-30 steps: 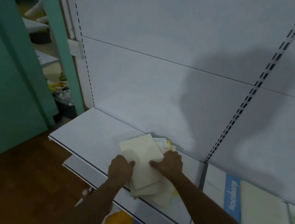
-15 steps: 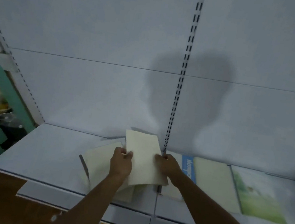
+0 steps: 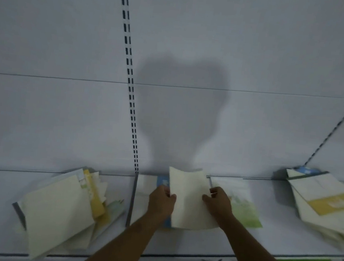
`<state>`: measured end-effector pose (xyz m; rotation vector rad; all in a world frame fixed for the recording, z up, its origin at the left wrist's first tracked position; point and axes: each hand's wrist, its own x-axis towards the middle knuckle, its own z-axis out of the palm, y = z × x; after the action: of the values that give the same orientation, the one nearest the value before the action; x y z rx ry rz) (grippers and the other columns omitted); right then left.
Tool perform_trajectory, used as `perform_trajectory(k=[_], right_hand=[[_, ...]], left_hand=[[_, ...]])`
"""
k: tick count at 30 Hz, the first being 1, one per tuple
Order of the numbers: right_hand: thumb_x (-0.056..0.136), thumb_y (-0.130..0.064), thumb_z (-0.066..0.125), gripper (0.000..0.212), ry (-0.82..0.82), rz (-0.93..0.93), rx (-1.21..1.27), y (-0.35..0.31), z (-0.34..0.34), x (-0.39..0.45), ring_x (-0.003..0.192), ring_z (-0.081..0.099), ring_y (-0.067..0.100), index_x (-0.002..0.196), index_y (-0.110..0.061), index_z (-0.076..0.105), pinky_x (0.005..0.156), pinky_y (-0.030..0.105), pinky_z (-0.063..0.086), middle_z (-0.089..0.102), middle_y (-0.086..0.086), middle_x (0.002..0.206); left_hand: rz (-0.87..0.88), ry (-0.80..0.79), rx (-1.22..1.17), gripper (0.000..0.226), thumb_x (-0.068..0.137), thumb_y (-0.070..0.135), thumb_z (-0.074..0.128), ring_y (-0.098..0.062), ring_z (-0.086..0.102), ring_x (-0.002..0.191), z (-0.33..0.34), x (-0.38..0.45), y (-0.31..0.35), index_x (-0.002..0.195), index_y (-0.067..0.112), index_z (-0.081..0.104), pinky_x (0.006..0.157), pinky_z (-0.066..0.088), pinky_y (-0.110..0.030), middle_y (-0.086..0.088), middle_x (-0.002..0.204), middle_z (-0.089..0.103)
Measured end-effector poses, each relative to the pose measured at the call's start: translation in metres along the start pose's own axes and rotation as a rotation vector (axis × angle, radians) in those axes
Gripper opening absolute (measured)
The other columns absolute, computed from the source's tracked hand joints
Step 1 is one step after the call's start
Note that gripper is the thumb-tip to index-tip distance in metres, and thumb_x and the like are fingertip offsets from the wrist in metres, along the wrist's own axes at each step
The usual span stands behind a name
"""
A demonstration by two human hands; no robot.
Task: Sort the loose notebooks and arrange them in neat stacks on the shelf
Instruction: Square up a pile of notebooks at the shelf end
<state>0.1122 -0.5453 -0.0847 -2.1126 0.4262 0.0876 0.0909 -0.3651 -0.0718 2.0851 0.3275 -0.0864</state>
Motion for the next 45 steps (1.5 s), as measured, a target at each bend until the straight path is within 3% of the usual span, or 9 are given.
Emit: perform_trajectory(k=[5,9,12,16,22,26,38,42,45], right_hand=[[0.082,-0.016,0.063,0.032,-0.022,-0.038,-0.192,0.02,-0.013,0.015,0.095,0.061,0.024,0.113,-0.008,0.058,0.073,0.025,0.042,0.065,0.008,0.107],[0.081,-0.017,0.062,0.034,-0.058,-0.041,-0.233,0.024,-0.012,0.028,0.098,0.062,0.024,0.114,-0.009,0.06,0.077,0.026,0.045,0.066,0.009,0.11],[0.082,-0.019,0.061,0.041,-0.082,-0.033,-0.244,0.023,-0.008,0.035,0.105,0.061,0.026,0.12,-0.006,0.06,0.086,0.029,0.047,0.065,0.011,0.117],[0.085,-0.021,0.059,0.05,-0.082,-0.02,-0.276,0.025,0.0,0.037,0.119,0.053,0.026,0.132,-0.005,0.052,0.099,0.031,0.042,0.056,0.012,0.132],[0.083,-0.021,0.058,0.042,0.03,-0.034,-0.377,0.006,0.007,0.031,0.115,0.053,0.031,0.123,-0.009,0.057,0.094,0.037,0.045,0.052,0.015,0.127],[0.084,-0.019,0.058,0.036,0.083,-0.177,-0.375,-0.033,0.033,0.02,0.116,0.049,0.033,0.119,-0.01,0.058,0.094,0.038,0.042,0.049,0.016,0.124],[0.09,-0.026,0.052,0.024,-0.352,-0.619,-0.343,-0.165,0.216,-0.078,0.09,0.063,0.019,0.106,-0.014,0.066,0.069,0.022,0.039,0.07,0.004,0.103],[0.091,-0.032,0.054,0.036,-0.446,-0.62,-0.381,-0.183,0.257,-0.097,0.11,0.059,0.024,0.12,-0.01,0.061,0.089,0.03,0.045,0.065,0.009,0.117],[0.09,-0.039,0.053,0.046,-0.462,-0.59,-0.505,-0.184,0.282,-0.107,0.113,0.055,0.027,0.123,-0.006,0.055,0.092,0.033,0.044,0.058,0.013,0.123]], left_hand=[[0.01,-0.013,0.139,0.014,0.089,0.007,0.054,-0.018,0.057,0.085,0.034,0.003,0.003,0.1,0.001,0.06,0.063,0.039,-0.013,-0.013,0.098,0.063],[0.007,0.02,0.184,0.039,0.093,0.015,0.054,-0.025,0.056,0.115,0.044,0.007,0.003,0.129,0.0,0.053,0.097,0.045,-0.03,-0.014,0.124,0.059],[-0.004,0.007,0.227,0.049,0.094,0.021,0.052,-0.024,0.05,0.124,0.047,0.006,0.001,0.14,0.006,0.044,0.106,0.04,-0.033,-0.012,0.134,0.054],[-0.014,-0.014,0.204,0.049,0.095,0.023,0.052,-0.022,0.049,0.126,0.049,0.003,-0.001,0.141,0.008,0.043,0.108,0.038,-0.032,-0.01,0.139,0.051],[0.087,0.063,0.255,0.04,0.091,0.024,0.054,-0.022,0.051,0.118,0.038,-0.004,0.004,0.128,0.011,0.053,0.097,0.042,-0.03,-0.008,0.128,0.056],[0.1,0.101,0.283,0.027,0.088,0.025,0.054,-0.023,0.056,0.106,0.0,-0.005,-0.003,0.112,0.012,0.057,0.085,0.046,-0.032,-0.008,0.115,0.057],[-0.148,0.421,0.362,0.029,0.087,0.033,0.053,-0.023,0.058,0.109,-0.201,-0.015,-0.091,0.112,0.018,0.056,0.085,0.046,-0.031,-0.003,0.114,0.062],[-0.271,0.46,0.381,0.04,0.087,0.037,0.056,-0.025,0.056,0.114,-0.243,-0.028,-0.125,0.119,0.013,0.051,0.089,0.047,-0.034,-0.007,0.121,0.057],[-0.329,0.454,0.366,0.052,0.086,0.043,0.059,-0.025,0.054,0.117,-0.26,-0.037,-0.147,0.126,0.012,0.047,0.093,0.048,-0.036,-0.008,0.127,0.054]])
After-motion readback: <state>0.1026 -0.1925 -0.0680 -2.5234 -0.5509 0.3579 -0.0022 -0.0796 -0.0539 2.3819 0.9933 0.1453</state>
